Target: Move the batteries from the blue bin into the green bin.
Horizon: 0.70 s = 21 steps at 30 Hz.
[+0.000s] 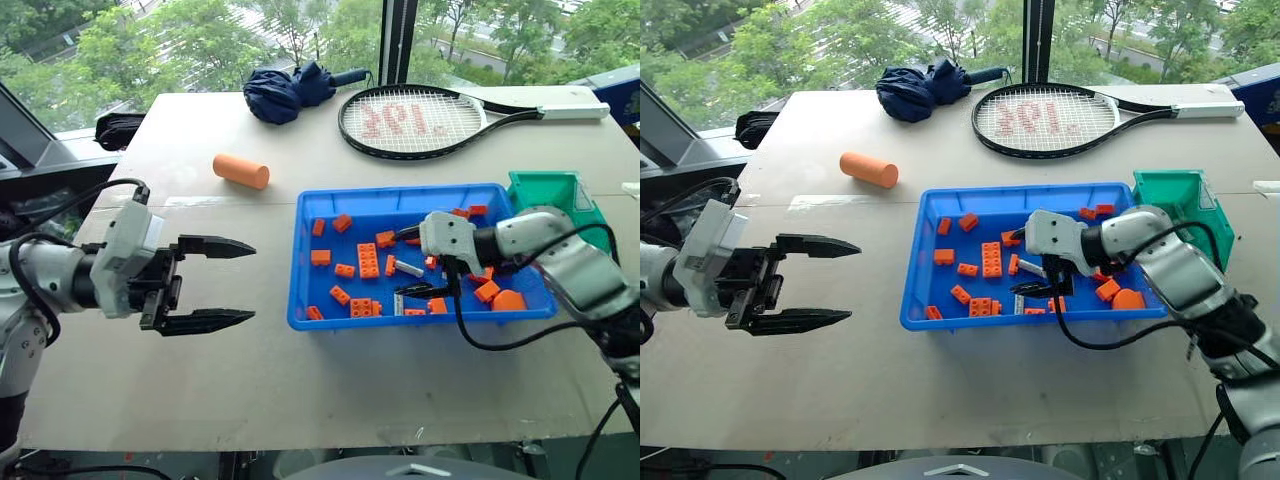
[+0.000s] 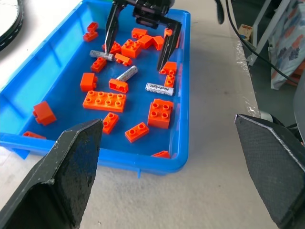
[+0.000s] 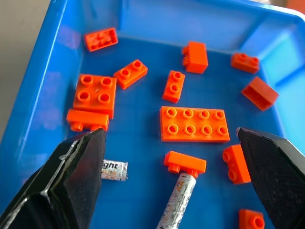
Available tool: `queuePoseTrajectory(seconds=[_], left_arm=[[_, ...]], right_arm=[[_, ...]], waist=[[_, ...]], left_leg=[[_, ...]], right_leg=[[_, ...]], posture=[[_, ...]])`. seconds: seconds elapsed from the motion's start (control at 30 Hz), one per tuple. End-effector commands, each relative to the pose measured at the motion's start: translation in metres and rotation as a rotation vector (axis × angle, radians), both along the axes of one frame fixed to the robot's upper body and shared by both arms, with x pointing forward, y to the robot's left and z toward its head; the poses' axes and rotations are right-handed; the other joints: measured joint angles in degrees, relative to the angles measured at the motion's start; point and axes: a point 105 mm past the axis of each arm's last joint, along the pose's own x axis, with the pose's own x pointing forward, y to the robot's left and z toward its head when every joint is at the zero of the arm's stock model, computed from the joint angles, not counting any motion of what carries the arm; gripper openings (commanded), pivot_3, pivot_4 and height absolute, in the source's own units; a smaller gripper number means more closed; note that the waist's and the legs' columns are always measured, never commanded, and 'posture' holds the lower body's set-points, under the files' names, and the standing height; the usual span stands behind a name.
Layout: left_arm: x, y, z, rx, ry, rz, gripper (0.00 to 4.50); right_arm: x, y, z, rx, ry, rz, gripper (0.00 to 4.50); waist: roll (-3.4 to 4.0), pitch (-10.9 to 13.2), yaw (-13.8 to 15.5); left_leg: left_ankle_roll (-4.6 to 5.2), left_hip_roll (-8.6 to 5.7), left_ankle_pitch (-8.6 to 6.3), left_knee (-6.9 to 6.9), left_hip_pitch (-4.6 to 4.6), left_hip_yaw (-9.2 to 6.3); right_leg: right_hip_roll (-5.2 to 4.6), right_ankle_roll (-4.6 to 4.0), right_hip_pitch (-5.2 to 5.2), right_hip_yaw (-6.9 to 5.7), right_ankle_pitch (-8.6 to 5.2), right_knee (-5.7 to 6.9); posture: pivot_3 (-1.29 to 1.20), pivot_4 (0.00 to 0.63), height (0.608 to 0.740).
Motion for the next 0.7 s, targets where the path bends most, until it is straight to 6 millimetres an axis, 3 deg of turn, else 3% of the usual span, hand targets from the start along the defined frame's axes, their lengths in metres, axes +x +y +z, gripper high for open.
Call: queuePoseTrajectory(seconds=[0.03,0.4,0.7], left_arm=[[-0.002,0.002,0.009,0.033,-0.037,-0.017,4.50],[-0.013,0.015,0.006,0.063,-0.038,0.037,4.50],[-0.024,0.018,0.004,0.062,-0.031,0.079,4.50]], right_arm=[[0.007,0.003,0.001,-0.121,-0.077,0.168,4.45],[0.028,0.005,-0.016,-0.389,-0.123,0.442,4.45],[0.020,0.025,-0.022,-0.422,-0.117,0.593,4.45]], waist=[[0.00,0.0,-0.5],[0.03,0.0,-2.1],[0.06,0.1,-2.4]], left_leg=[[-0.01,0.00,0.01,-0.01,-0.02,-0.03],[-0.07,0.03,0.04,-0.04,0.00,-0.07],[-0.09,0.03,0.05,-0.06,0.00,-0.10]], right_leg=[[0.00,0.00,0.00,-0.02,0.00,0.00],[0.04,-0.02,-0.04,-0.26,-0.01,0.01],[0.05,-0.03,-0.12,-0.28,-0.01,0.03]], posture=[[0.00,0.150,0.740],[0.00,0.150,0.740],[0.00,0.150,0.740]])
